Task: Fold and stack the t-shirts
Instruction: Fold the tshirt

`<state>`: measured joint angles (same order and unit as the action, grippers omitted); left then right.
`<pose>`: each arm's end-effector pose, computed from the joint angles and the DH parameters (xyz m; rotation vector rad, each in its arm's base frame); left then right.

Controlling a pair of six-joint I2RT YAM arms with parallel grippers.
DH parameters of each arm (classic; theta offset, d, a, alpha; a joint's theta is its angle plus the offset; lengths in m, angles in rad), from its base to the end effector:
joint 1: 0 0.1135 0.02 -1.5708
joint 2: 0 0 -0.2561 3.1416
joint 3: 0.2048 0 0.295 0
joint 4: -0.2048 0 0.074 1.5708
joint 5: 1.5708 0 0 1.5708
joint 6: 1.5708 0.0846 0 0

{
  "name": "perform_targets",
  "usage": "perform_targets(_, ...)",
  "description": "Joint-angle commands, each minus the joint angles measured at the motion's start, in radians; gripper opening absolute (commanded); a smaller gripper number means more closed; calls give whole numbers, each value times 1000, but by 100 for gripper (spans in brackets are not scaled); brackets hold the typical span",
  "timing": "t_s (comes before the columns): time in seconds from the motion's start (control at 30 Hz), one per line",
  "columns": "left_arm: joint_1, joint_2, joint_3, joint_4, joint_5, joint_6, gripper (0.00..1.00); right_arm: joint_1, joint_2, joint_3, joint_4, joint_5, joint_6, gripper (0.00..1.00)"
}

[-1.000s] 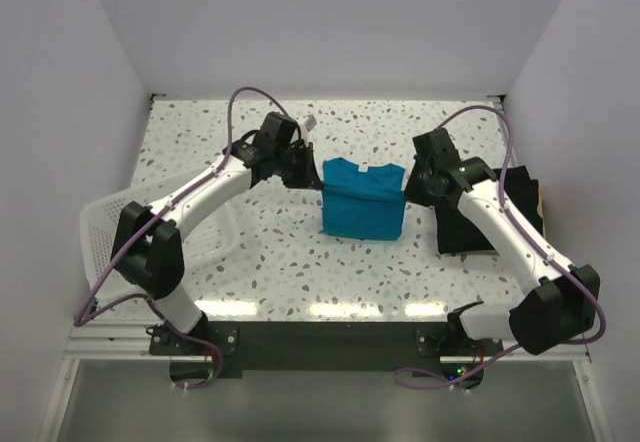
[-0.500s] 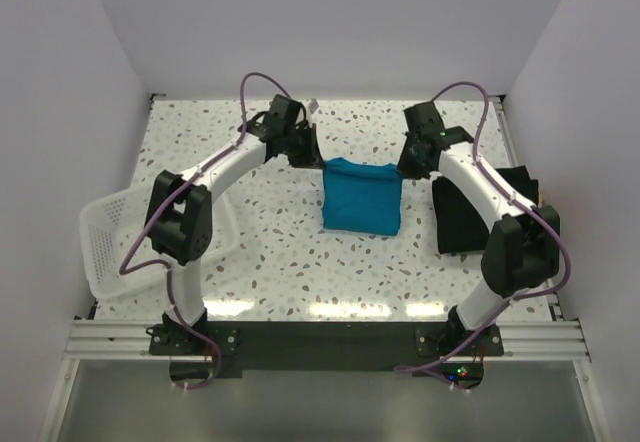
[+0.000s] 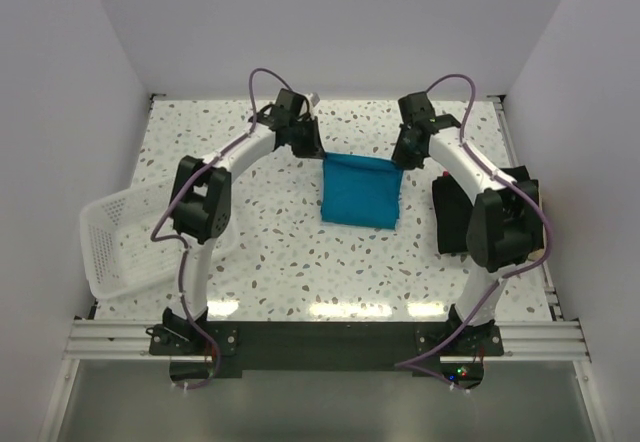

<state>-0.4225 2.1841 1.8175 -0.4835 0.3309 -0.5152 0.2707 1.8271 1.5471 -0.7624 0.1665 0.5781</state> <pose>0.4997 -0.2548 0.1597 0.0417 2.5299 -0.8061 0.4455 0.1091 0.2031 0.4547 2.5526 0.0916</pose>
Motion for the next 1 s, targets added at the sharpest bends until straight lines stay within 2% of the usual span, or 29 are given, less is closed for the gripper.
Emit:
perform_targets(0.0, 30, 43, 118, 48, -21, 43, 13, -24, 30, 60, -6, 57, -27, 0)
perform_targets(0.03, 33, 64, 137, 51, -27, 41, 29, -27, 41, 67, -2, 54, -34, 1)
perform_targets(0.07, 34, 74, 155, 46, -30, 40, 36, -28, 60, 80, 14, 42, -41, 12)
perform_targets(0.1, 36, 81, 187, 40, -35, 40, 42, -34, 70, 93, 20, 27, -50, 47)
perform_targets(0.13, 37, 86, 196, 31, -38, 38, 50, -34, 80, 108, 17, 4, -67, 60)
perform_targets(0.17, 39, 83, 201, 31, -39, 40, 54, -37, 96, 138, 5, -5, -76, 78)
perform_targets(0.27, 39, 46, 133, 49, -36, 41, 62, -41, 84, 130, 18, -61, -121, 94)
perform_targets(0.33, 39, 13, 83, 75, -4, 40, 63, -44, 60, 87, 53, -100, -132, 97)
perform_targets(0.47, 37, -50, -100, 161, 72, 12, 65, -65, -32, -108, 147, -178, -124, 99)
perform_targets(0.6, 37, -89, -190, 236, 128, -14, 67, -85, -94, -232, 195, -232, -112, 99)
perform_targets(0.77, 36, -81, -221, 255, 184, -31, 68, -110, -137, -350, 262, -295, -89, 99)
perform_targets(0.97, 36, -70, -253, 290, 209, -51, 70, -125, -132, -400, 313, -334, -89, 99)
